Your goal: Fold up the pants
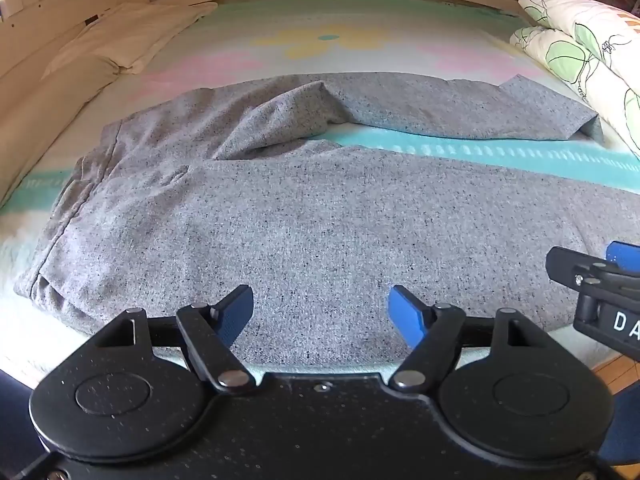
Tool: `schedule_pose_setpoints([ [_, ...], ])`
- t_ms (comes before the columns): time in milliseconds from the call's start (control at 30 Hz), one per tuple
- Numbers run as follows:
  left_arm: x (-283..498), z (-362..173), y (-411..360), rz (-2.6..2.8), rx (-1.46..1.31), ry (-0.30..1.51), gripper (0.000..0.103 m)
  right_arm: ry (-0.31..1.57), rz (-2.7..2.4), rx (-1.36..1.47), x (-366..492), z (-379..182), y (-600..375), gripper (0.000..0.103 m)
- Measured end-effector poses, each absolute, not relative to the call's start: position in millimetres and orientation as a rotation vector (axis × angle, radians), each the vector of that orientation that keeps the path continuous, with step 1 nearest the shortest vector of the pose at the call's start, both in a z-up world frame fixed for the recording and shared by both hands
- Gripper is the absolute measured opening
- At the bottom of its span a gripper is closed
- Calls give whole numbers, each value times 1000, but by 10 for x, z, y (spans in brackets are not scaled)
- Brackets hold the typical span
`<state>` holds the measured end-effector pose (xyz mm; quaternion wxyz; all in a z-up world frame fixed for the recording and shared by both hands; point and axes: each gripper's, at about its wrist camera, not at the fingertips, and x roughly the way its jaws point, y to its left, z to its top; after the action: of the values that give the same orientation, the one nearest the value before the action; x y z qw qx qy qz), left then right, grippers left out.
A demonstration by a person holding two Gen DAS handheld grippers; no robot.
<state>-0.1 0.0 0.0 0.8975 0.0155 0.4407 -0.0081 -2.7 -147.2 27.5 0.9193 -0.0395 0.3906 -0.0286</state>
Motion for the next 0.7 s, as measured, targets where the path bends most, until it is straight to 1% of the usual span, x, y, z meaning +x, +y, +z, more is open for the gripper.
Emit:
schedule_pose_setpoints([
  [700,17,-18,24,-14,22,909,75,868,-90,-60,32,178,-1540,56],
])
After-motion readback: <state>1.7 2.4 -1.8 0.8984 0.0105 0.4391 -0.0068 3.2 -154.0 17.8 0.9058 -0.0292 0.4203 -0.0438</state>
